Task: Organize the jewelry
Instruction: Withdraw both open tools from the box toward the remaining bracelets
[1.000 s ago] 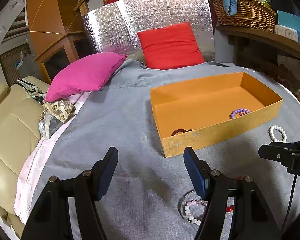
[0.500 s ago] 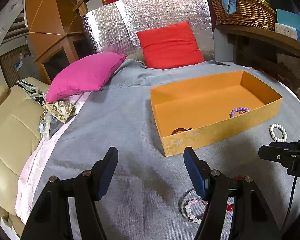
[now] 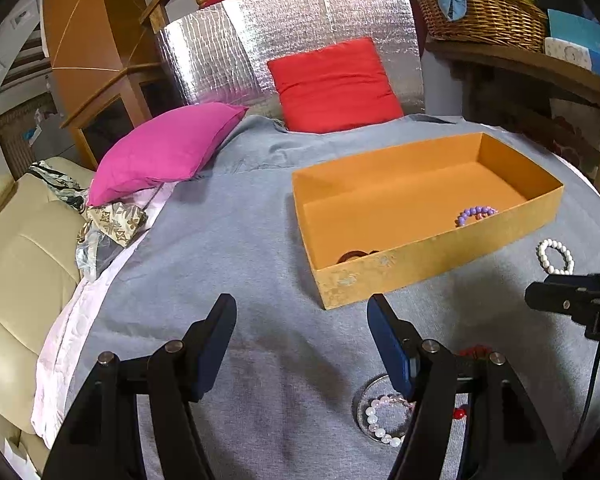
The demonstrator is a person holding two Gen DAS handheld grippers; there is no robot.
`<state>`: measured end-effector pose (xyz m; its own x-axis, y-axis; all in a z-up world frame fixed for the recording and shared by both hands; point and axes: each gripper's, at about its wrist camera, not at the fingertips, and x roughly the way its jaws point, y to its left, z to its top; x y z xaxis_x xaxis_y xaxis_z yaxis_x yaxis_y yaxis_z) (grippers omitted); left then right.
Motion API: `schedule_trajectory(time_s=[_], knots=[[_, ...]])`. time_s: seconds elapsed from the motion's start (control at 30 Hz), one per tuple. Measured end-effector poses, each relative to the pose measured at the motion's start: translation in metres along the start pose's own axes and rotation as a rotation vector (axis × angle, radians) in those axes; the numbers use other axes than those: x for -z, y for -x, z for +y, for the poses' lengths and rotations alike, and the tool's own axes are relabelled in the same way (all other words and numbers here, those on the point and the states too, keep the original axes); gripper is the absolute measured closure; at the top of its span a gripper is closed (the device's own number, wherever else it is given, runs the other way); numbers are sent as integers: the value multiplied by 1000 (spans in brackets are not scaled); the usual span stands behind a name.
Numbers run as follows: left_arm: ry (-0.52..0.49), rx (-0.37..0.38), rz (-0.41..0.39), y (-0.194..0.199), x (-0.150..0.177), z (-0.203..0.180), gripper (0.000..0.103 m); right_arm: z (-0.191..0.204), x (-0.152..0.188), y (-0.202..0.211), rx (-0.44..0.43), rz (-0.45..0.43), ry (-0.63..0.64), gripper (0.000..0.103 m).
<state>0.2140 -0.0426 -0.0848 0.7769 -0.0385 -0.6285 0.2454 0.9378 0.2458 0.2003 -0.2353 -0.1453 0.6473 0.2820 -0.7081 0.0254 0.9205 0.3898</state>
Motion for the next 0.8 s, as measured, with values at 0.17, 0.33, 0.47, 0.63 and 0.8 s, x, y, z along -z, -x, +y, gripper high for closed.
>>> schedule_trajectory(time_s=[0.17,0.33,0.47,0.63,0.8], knots=[[-22,57,58,-12,6,-5,34,-13,-2,5,16,-10,-18,59],[-4,135,164,-32,18,3,34,-42,-6,16,42,-25,-82,59],[-8,150,212,-39,29,10,34,-58,-6,20,42,-15,-122,59],[-8,209,259,-42,40,13,34,-54,-3,13,22,28,-111,59],[-30,232,283,-44,45,9,34,-41,1,0,23,69,-68,59]])
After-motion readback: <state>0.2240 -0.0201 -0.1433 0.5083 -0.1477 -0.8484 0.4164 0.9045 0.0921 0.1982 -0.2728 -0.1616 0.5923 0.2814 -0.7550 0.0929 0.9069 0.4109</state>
